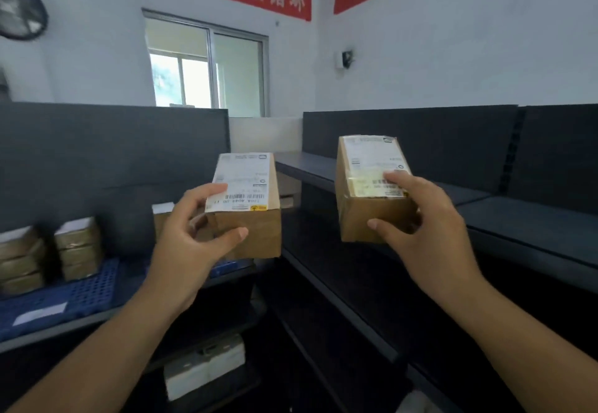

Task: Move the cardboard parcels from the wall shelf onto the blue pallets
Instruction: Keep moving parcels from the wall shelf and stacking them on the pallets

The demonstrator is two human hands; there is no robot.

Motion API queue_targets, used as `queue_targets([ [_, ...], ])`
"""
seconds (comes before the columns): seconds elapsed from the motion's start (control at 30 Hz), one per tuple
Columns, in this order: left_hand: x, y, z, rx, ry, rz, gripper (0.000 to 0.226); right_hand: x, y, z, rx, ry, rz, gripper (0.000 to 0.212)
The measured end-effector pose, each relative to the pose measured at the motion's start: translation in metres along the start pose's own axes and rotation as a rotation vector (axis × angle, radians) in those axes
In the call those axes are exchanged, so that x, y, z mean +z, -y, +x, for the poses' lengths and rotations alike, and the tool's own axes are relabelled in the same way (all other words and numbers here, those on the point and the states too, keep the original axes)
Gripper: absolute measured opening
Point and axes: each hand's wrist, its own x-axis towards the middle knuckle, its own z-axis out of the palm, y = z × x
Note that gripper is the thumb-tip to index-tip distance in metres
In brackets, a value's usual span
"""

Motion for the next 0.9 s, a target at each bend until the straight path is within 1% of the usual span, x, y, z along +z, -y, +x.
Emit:
queue_targets([
  [0.17,-0.093,0.039,0.033,-0.007,-0.081,0.107,0.063,0.104,0.018,0.025,-0.015,0.065,0.076,0.066],
  [0.27,-0.141,0.07,0.047,-0.051,-0.125,0.137,0.061,0.165,0.023,0.036,-0.015,0.109,0.11,0.066],
  [0.47,-0.207,0.136,0.075,-0.162,-0.185,0.178,0.06,0.266,0.018,0.052,0.026,0.232,0.195,0.066],
  [0.67,-0.23,0.21,0.099,-0.247,-0.242,0.193,0.06,0.362,-0.019,0.074,0.046,0.334,0.2,0.064],
  [0.9,-0.213,0.307,0.131,-0.314,-0.296,0.296,0.069,0.471,-0.096,0.105,0.08,0.455,0.256,0.061],
])
